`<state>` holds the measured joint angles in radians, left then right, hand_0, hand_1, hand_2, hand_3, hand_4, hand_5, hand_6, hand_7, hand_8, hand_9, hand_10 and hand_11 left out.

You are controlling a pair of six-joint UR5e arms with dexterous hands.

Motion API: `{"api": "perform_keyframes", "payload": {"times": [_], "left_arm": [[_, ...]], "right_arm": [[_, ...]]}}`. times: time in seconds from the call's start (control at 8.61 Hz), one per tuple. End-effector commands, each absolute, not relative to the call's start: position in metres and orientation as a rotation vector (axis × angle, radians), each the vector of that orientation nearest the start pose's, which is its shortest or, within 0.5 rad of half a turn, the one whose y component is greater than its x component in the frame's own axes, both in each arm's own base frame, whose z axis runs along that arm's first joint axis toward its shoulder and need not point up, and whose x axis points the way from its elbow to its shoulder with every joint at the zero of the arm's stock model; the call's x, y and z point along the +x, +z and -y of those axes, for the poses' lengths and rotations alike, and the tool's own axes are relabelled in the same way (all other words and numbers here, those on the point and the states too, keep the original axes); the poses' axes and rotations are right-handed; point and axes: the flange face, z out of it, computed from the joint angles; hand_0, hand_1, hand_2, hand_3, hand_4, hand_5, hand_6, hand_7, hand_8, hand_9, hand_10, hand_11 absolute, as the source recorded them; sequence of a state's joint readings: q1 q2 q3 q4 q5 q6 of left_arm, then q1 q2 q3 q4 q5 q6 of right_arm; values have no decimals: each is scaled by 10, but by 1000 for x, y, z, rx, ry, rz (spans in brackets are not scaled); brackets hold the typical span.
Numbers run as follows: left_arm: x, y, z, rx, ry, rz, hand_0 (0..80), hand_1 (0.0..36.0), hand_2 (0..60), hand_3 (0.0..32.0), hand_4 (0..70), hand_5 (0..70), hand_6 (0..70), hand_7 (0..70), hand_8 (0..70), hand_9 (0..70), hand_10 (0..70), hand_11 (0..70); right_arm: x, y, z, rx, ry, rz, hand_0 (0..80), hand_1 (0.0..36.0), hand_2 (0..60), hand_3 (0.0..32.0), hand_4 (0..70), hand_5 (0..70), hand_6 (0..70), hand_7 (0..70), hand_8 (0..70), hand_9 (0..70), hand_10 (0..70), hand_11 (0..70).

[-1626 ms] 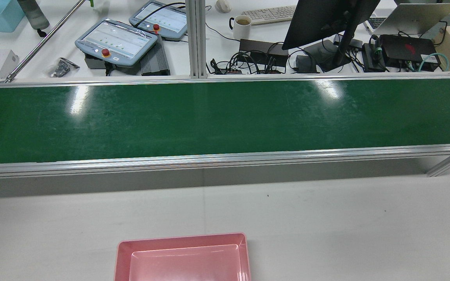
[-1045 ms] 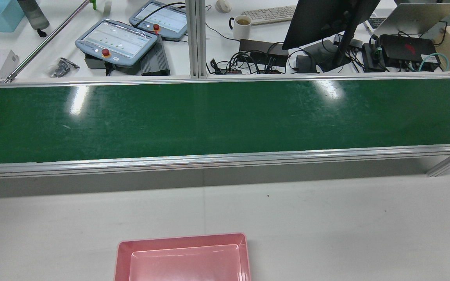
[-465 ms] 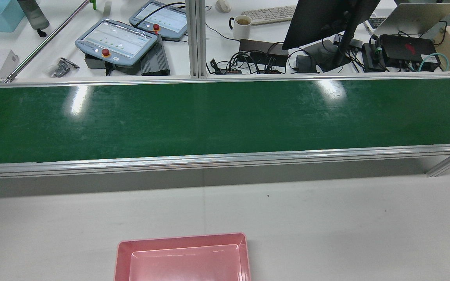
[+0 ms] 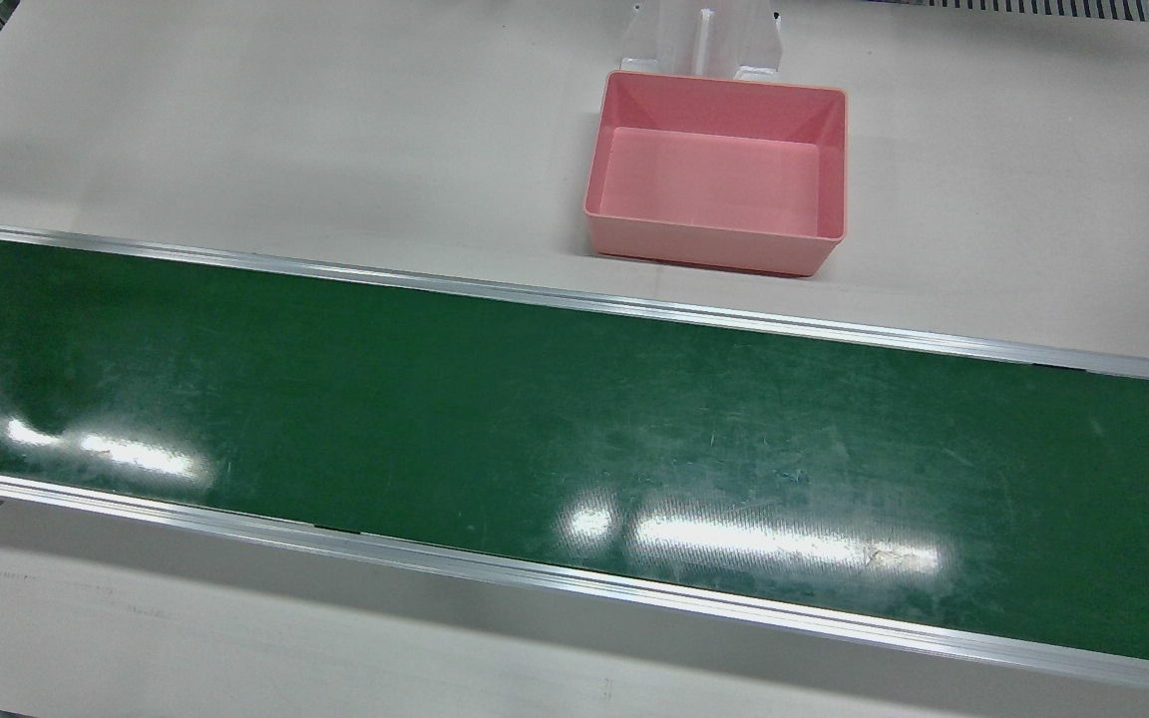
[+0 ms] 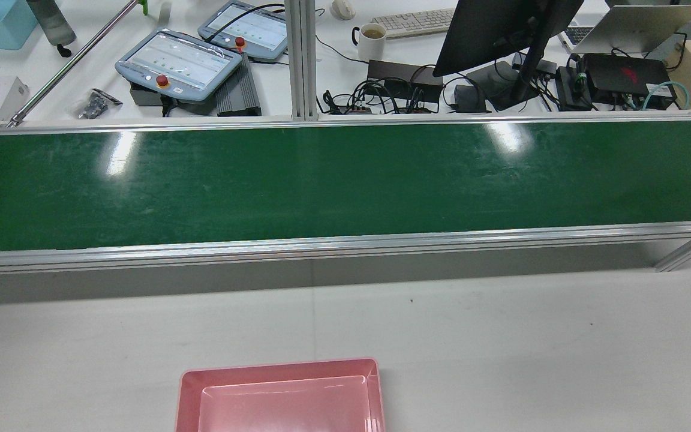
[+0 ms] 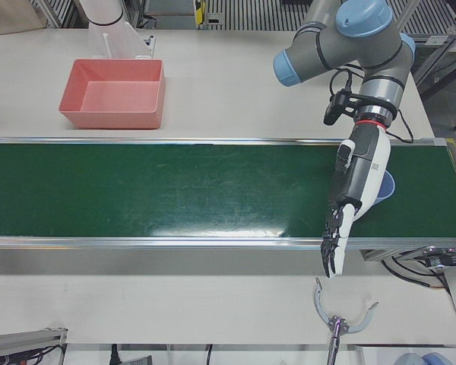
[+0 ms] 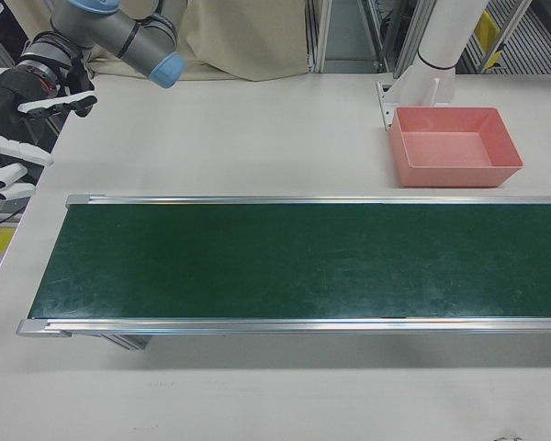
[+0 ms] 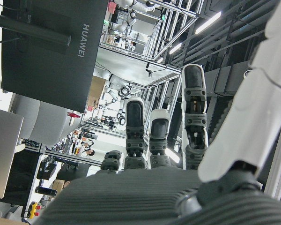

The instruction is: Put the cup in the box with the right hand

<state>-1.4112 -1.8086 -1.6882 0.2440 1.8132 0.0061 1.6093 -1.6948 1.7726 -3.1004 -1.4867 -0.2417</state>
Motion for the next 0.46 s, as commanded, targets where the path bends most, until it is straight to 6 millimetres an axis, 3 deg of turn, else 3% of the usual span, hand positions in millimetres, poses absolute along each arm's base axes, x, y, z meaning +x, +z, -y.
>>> {"api": "perform_keyframes", "payload": {"times": [0.0,0.35], "left_arm": [[-17,528,585,-394,-1879,-2110,0,0,0,0,0,0,0,0,0,0,0,0],[-17,529,585,-395,-1880,-2107,0,0,0,0,0,0,0,0,0,0,0,0]], "right_arm": [[163,637,442,-431,-2117,-2369,530,30,0,0,553,44,264,700,263,500,48,74],[168,635,440,-442,-2108,-2362,531,32,0,0,539,46,262,700,262,499,47,73]]}}
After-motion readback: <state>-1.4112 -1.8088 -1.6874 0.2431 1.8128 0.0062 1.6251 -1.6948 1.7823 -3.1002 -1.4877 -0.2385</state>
